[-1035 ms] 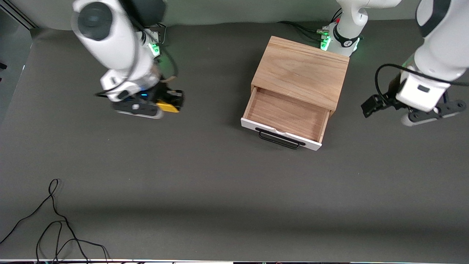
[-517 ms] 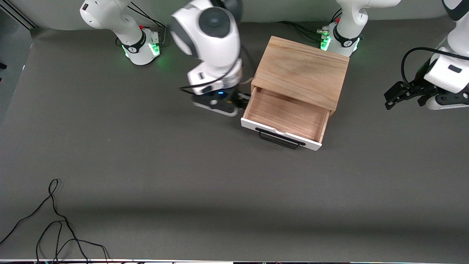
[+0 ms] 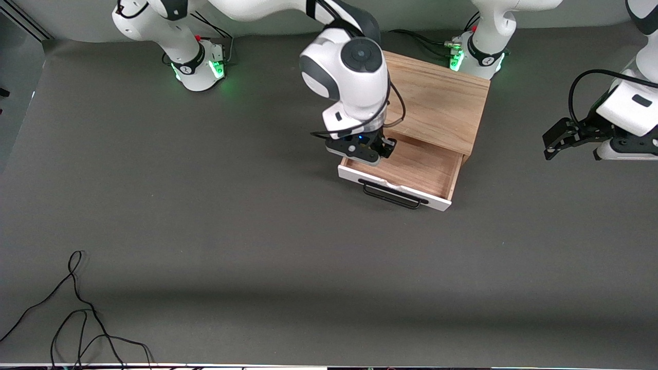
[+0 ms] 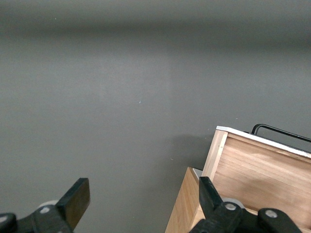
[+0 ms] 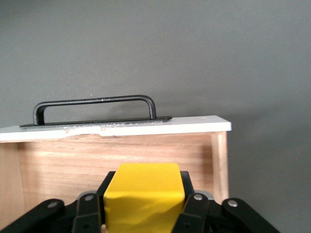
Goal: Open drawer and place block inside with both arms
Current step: 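Carry the yellow cube with the right gripper over the open drawer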
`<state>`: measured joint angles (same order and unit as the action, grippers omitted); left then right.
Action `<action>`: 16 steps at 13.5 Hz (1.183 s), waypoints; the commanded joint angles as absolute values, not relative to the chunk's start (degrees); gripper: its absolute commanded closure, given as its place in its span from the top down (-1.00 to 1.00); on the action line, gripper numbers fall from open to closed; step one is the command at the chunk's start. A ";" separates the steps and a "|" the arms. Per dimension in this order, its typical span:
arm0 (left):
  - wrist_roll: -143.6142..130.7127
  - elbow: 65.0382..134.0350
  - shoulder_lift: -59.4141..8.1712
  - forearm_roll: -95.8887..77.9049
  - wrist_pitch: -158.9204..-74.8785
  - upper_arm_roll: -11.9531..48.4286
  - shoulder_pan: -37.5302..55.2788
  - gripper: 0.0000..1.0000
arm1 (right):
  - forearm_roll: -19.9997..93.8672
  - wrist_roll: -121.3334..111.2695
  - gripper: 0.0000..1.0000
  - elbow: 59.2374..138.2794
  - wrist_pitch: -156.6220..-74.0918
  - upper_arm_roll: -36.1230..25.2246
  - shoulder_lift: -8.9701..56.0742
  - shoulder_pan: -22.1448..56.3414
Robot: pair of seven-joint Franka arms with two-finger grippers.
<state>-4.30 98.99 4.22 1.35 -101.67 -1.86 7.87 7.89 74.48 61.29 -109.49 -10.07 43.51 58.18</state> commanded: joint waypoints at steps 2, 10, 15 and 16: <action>-3.25 96.33 3.34 2.02 -99.93 -0.71 7.56 1.00 | 8.61 76.03 -0.70 58.27 -111.44 -9.85 48.42 58.80; 0.44 94.48 2.46 2.02 -99.05 3.25 3.34 1.00 | 8.70 75.32 -0.70 58.80 -111.88 -8.79 51.86 58.80; 0.61 94.04 1.41 1.76 -99.05 3.25 2.20 1.00 | 8.79 75.76 1.00 58.80 -111.88 -8.70 51.77 58.71; 0.96 94.13 1.41 1.76 -99.05 3.08 2.11 1.00 | 8.88 75.76 1.00 58.71 -111.80 -8.70 51.51 58.71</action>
